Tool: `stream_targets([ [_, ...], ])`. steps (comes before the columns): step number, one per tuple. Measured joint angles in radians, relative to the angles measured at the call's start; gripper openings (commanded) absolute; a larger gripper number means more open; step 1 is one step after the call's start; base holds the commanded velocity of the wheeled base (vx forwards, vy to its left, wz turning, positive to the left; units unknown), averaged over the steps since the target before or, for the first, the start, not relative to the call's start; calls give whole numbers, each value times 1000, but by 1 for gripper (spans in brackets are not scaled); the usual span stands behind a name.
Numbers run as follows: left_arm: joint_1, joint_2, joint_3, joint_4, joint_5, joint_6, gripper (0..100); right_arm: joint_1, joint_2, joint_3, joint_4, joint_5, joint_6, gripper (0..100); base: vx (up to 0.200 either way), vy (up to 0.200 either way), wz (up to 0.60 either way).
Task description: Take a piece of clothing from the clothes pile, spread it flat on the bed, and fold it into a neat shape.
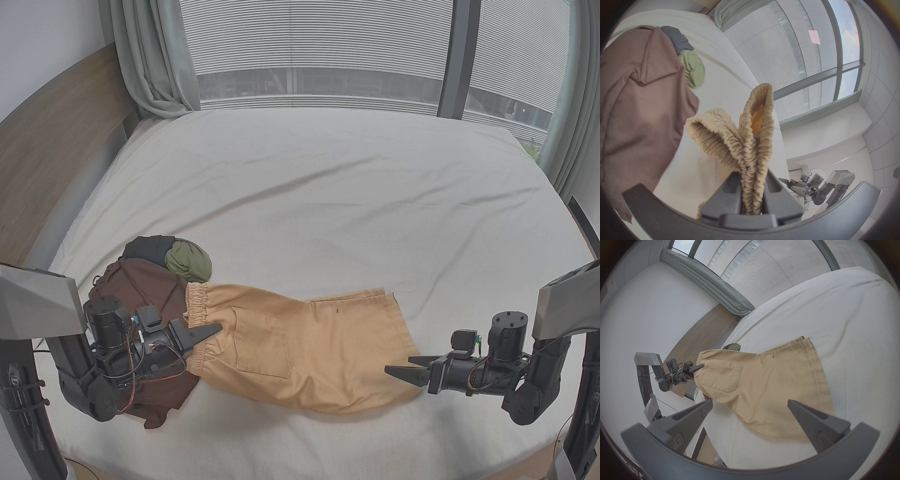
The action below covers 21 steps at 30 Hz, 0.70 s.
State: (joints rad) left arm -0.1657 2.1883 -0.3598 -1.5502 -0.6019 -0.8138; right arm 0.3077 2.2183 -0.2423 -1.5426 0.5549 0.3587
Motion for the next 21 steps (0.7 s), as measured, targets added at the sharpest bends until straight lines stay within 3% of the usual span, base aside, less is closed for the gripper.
stream_targets([
  [21,-225,13,-147,4,87,-31,0,-10,-12,-5,-1,0,5,100,0,0,0],
])
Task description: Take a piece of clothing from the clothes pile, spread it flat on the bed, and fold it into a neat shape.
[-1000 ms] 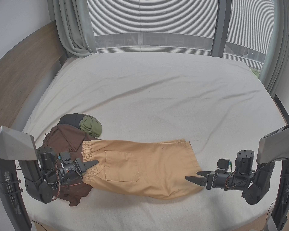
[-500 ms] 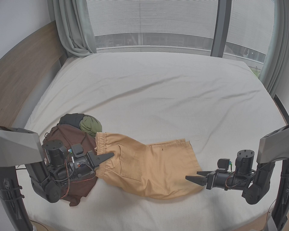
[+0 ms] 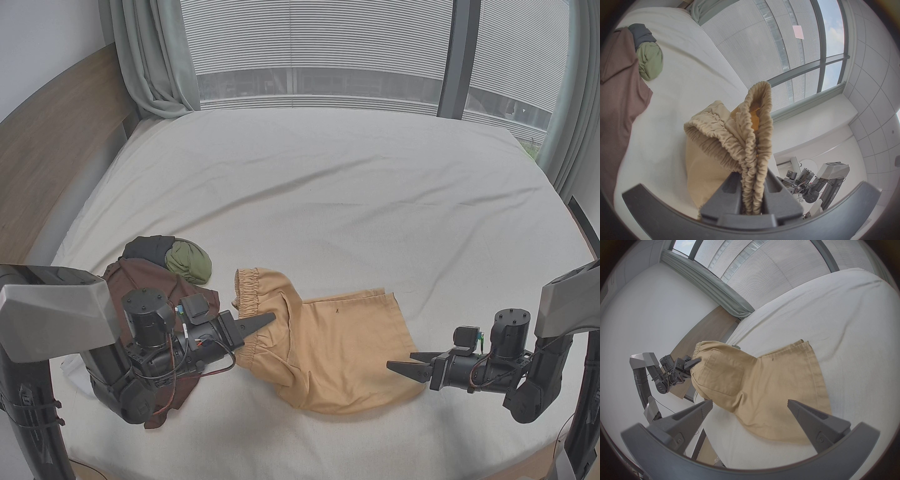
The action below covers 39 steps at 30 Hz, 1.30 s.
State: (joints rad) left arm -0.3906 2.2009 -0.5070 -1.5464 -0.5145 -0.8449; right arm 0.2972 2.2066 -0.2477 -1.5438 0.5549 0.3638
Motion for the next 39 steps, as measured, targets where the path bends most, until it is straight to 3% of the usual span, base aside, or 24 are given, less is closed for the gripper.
stream_targets([
  [28,-213,193,-280,14,67,-94,0,-37,-61,-87,1,-32,92,100,0,0,0],
  [39,-251,272,-401,68,71,-107,0,-60,-68,-109,2,-32,105,100,0,0,0],
])
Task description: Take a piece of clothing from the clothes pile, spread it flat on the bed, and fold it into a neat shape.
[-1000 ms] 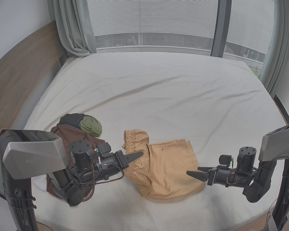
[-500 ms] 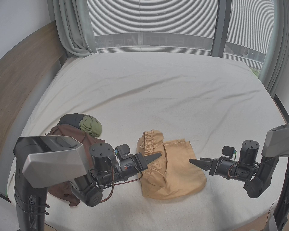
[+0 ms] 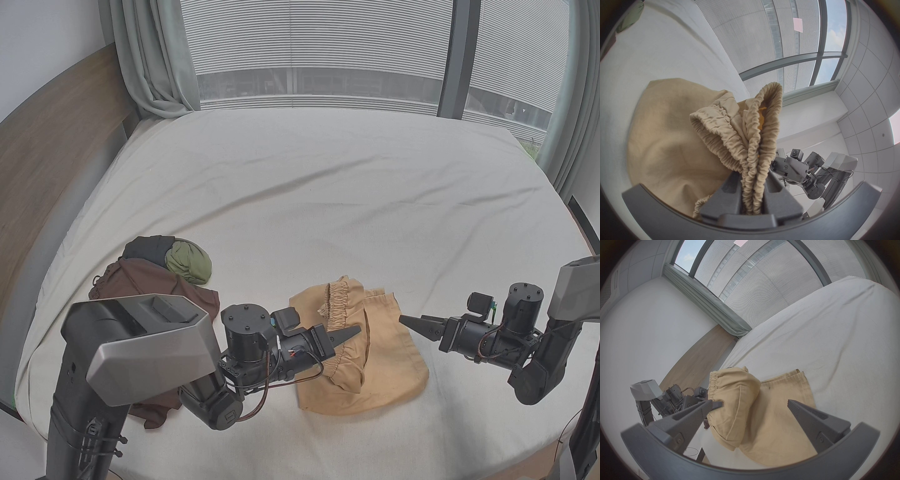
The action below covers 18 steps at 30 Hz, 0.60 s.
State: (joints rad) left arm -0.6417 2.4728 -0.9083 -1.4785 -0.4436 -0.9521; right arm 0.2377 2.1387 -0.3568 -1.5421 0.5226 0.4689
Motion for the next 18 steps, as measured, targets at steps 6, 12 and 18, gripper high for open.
stream_targets([
  [6,-12,23,-30,23,0,-15,0,-17,-1,-16,0,-1,10,100,0,0,0],
  [12,-15,34,-46,31,0,-16,100,-22,-3,-23,0,0,10,100,0,0,0],
  [18,-11,47,-63,27,10,-16,100,-22,-4,-24,0,0,10,100,0,0,0],
])
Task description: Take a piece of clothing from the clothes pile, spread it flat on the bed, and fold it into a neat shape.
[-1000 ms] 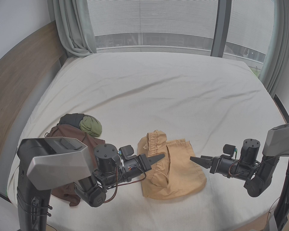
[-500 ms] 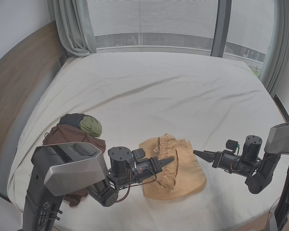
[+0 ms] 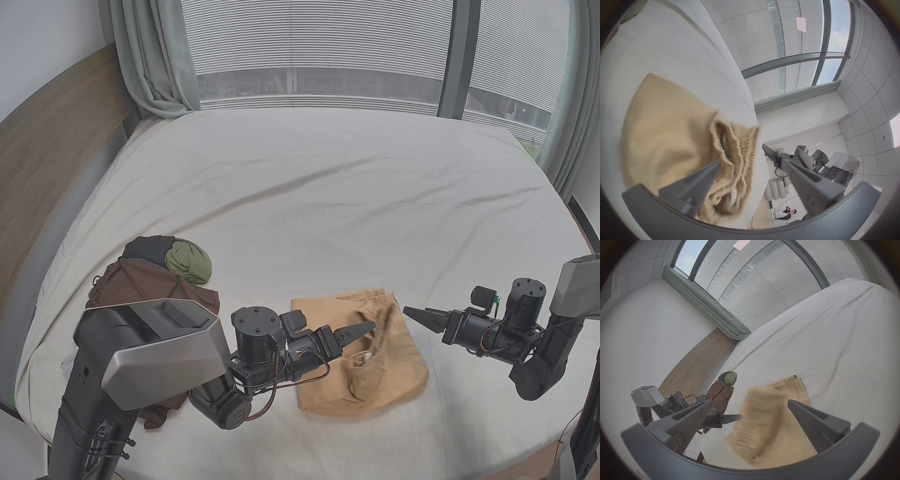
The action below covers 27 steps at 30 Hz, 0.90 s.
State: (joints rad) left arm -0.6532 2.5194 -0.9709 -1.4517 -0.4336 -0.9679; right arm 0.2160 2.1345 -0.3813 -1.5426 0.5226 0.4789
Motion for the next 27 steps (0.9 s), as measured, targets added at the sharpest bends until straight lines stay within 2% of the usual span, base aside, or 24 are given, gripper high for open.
stream_targets([
  [8,8,4,2,-9,49,3,100,0,0,2,0,0,0,100,0,0,0],
  [14,27,-15,40,-29,54,11,100,7,0,9,0,0,-1,100,0,0,0],
  [22,69,-100,160,-48,48,41,100,12,0,17,0,0,-3,100,0,0,0],
  [27,122,-180,277,-77,15,61,100,15,0,21,0,-1,-4,100,0,0,0],
])
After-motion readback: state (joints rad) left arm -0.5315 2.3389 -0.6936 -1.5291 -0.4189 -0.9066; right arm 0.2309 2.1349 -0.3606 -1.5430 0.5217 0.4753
